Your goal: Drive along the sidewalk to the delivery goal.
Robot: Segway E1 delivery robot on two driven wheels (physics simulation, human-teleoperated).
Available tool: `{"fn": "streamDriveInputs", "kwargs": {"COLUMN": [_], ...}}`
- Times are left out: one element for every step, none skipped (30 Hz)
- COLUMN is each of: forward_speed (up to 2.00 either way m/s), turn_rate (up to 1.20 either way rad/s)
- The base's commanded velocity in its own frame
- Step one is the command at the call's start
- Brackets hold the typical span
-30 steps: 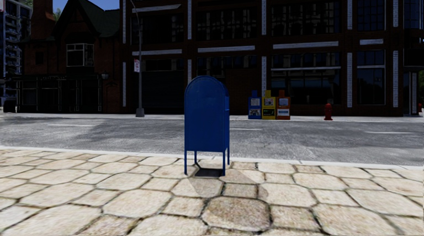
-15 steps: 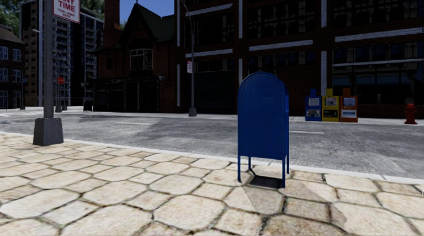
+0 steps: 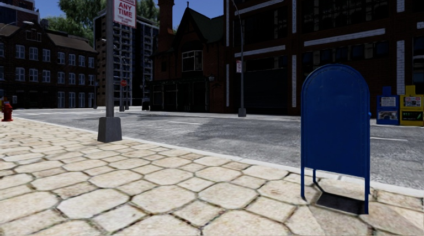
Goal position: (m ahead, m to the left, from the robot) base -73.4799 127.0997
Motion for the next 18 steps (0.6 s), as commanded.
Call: {"fn": "streamDriveInputs", "kwargs": {"forward_speed": [0.72,0.75,0.75,0.75,0.76,0.76,0.76,0.79,0.79,0.81,0.82,0.82,0.82,0.82,0.82,0.83,0.84,0.84], "turn_rate": [0.59,0.59,0.59,0.59,0.59,0.59,0.59,0.59,0.59,0.59,0.59,0.60,0.60,0.60,0.60,0.60,0.60,0.60]}}
